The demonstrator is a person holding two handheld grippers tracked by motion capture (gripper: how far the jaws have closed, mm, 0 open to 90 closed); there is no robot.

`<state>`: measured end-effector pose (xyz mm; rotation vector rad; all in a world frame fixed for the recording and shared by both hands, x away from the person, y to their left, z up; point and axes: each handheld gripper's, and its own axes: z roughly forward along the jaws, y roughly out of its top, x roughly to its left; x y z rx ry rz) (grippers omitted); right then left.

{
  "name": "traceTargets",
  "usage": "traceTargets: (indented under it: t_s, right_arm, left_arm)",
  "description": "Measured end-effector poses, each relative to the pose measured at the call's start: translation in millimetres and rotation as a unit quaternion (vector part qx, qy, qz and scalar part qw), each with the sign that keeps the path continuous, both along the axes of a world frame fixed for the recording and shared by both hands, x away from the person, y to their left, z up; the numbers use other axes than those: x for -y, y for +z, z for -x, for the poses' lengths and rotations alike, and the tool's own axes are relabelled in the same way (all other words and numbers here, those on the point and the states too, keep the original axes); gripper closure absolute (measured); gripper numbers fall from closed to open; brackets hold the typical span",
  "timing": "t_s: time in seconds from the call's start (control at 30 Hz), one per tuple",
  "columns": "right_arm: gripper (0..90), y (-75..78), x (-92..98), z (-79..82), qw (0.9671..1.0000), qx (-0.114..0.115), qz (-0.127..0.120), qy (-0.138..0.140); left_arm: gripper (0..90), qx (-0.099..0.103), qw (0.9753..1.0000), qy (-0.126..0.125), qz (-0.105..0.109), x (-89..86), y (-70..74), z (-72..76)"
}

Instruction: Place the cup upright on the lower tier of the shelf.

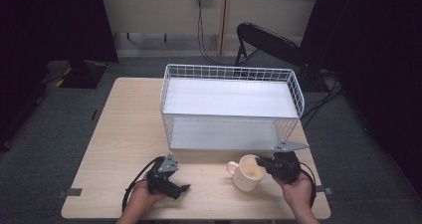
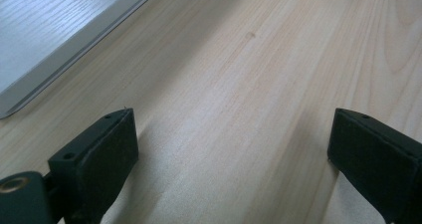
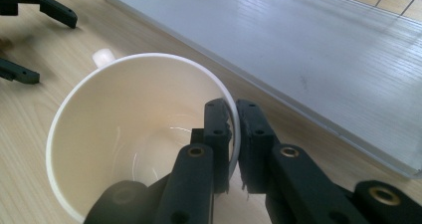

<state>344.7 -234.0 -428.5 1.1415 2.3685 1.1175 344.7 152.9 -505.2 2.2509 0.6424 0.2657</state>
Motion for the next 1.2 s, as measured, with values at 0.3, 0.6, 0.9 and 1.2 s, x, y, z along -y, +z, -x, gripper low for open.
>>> traceTargets:
  t_s: [0.3,0.6,0.9,1.2]
  right_arm:
    - [84.6,3.3,1.8,-4.0,0.9998,0.002,-0.015,-0.015]
    - [84.7,5.9,4.3,-9.5,0.9994,0.008,-0.013,-0.031]
    - [84.8,9.9,6.6,-17.6,0.9988,0.014,-0.008,-0.046]
    - [84.9,15.9,6.9,-24.3,0.998,0.022,-0.006,-0.06]
  left_arm:
    - [5.3,0.0,1.0,0.0,0.001,0.0,0.0,0.0]
    - [4.5,-0.002,1.0,0.003,-0.002,0.0,0.0,-0.4]
    - [1.6,-0.004,0.9999,0.009,-0.004,0.5,-0.3,-1.1]
    - [0.0,-0.005,0.9999,0.013,-0.009,0.4,-0.2,-1.7]
